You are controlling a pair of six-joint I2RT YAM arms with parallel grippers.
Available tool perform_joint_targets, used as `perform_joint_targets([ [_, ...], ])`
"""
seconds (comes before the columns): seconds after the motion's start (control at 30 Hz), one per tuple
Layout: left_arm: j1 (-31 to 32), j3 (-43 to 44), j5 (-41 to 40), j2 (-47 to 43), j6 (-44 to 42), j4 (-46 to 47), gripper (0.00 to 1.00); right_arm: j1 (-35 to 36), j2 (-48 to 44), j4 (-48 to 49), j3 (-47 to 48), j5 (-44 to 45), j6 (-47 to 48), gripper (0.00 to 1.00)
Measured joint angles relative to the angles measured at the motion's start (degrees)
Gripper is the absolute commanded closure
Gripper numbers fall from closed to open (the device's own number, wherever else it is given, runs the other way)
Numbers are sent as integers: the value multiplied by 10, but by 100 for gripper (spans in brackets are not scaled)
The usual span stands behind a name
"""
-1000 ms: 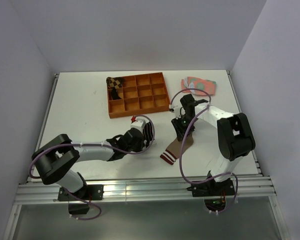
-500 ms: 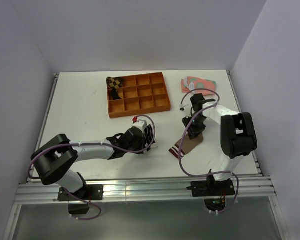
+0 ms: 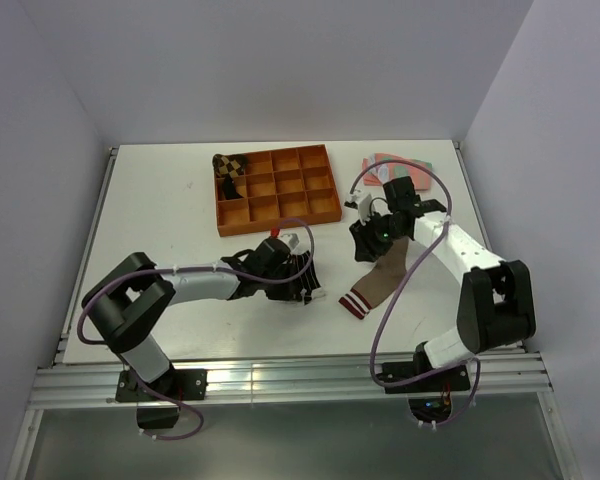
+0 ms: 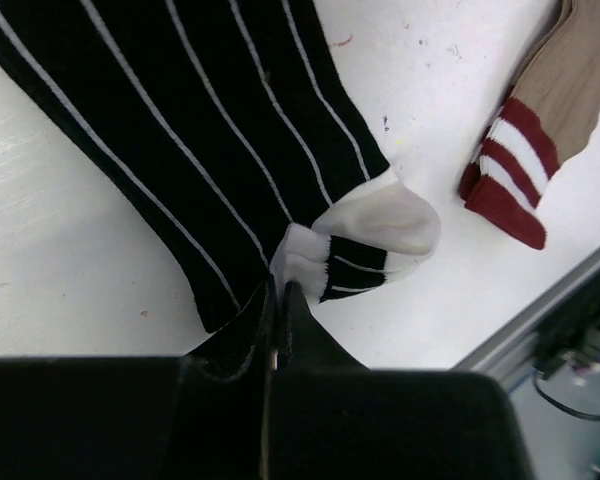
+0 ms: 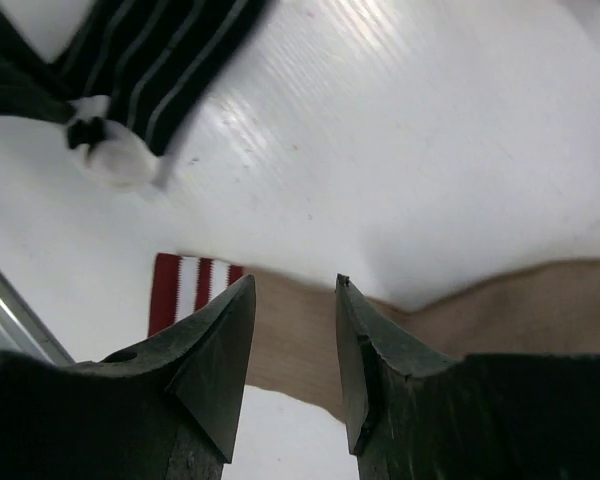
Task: Roll the socks
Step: Move the sock to the center of the board, then roll the sock at the center of the board.
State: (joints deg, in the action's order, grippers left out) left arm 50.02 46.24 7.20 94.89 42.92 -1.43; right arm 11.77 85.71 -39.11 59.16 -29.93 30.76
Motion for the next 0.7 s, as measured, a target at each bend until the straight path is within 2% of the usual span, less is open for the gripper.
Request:
perform_joint_targets([
  [0.13, -29, 2, 54, 13, 23, 0, 100, 3, -40, 43, -36, -57, 20, 55],
  [0.27, -51, 10, 104, 31, 35, 0, 100, 19, -123, 93, -121, -77, 47, 53],
  [0.47, -74, 23, 158, 54, 44, -4, 100, 158, -231, 170, -221, -42, 72, 49],
  [0.53, -81, 28, 174, 62, 46, -6, 100, 203, -240, 192, -237, -23, 78, 46],
  [0.7, -91, 35, 204, 75, 47, -6, 99, 281, -240, 242, -263, 30, 95, 46],
])
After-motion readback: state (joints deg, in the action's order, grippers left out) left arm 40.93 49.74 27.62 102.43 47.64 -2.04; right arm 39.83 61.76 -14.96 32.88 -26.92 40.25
